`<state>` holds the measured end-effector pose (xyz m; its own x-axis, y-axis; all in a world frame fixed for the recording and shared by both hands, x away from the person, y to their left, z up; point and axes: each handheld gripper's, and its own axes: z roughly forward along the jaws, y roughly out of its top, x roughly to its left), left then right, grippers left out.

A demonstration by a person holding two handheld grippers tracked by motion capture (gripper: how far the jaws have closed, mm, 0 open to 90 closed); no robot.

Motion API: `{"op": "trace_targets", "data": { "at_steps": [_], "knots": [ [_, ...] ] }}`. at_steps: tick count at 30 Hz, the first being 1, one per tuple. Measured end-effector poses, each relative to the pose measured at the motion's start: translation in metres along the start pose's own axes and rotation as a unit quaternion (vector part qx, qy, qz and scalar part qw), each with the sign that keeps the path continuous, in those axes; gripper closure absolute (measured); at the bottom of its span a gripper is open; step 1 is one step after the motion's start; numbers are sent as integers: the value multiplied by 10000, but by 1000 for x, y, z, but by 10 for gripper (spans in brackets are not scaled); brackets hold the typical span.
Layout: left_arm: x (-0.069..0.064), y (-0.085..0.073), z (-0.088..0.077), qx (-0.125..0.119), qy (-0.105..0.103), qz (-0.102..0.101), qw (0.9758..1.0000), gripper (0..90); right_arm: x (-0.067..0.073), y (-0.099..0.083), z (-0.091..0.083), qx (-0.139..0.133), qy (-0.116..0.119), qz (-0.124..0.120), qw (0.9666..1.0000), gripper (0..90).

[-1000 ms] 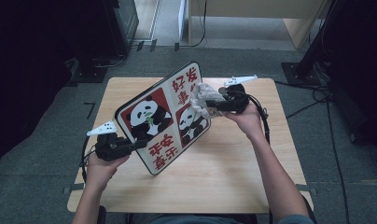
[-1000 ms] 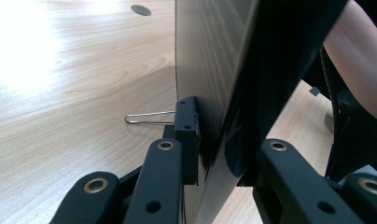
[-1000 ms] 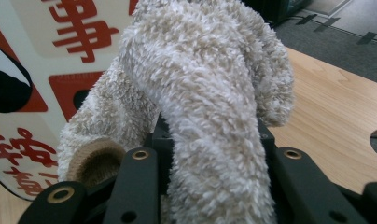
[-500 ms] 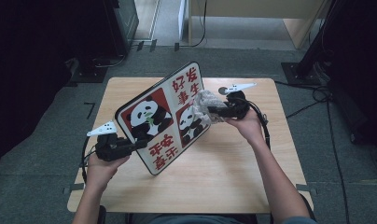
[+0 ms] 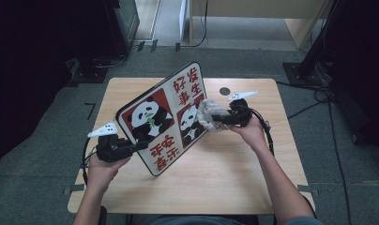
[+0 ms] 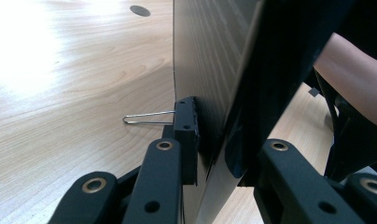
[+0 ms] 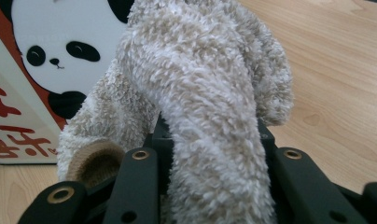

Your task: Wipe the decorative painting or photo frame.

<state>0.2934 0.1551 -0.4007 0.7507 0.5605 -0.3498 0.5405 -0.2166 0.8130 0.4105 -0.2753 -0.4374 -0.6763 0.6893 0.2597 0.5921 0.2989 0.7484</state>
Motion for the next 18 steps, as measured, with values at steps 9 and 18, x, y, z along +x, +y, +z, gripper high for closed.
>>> {"op": "trace_targets", "data": {
  "at_steps": [9,18],
  "knots": [
    [0,0,0,-2,6,8,10000,769,-3,-11,6,141,12,82,9999,656],
    [-1,0,0,-6,18,16,10000,768,-5,-25,14,351,2,132,9993,656]
  ]
}}
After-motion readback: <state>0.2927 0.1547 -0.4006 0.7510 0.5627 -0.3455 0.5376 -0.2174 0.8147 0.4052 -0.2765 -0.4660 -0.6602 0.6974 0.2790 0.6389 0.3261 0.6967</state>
